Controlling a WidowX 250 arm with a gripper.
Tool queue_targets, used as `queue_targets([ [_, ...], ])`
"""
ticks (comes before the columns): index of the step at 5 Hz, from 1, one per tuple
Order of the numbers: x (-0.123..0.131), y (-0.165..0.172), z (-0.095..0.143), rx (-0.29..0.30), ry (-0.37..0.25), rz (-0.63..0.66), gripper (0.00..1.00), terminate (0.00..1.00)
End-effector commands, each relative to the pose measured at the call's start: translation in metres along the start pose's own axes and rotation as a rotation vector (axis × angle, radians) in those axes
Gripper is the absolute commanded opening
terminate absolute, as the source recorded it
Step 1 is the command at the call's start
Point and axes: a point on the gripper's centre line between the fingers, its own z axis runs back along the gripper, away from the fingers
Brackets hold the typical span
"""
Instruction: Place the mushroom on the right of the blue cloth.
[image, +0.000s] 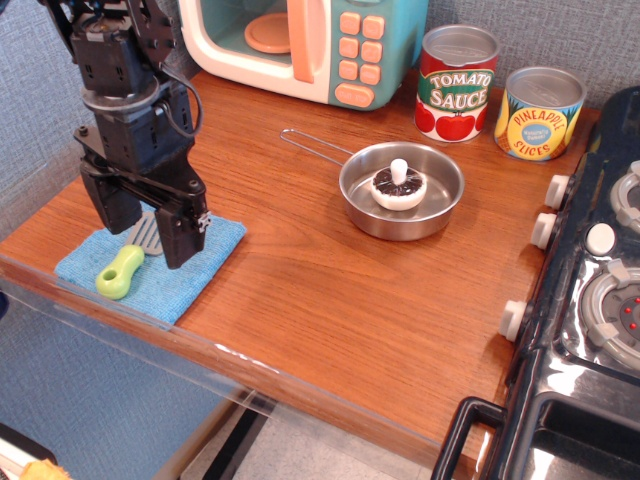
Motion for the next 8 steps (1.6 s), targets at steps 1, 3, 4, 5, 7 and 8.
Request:
queue_targets([
  [1, 0.000, 0.000, 0.000, 0.000, 0.000, 0.000, 1.00, 0.00],
  [3, 0.073, -0.030, 0.004, -0.009, -0.045, 0.003, 1.00, 0.00],
  [4, 0.123, -0.055, 0.005, -0.017, -0.078, -0.015, 1.00, 0.00],
  [5, 0.158, -0.072, 0.004, -0.025, -0.099, -0.032, 1.00, 0.00],
  [7, 0.189, -0.082, -0.002, -0.054, -0.108, -0.012, 1.00, 0.00],
  [8, 0.191, -0.079, -0.011, -0.041, -0.090, -0.003, 1.00, 0.00],
])
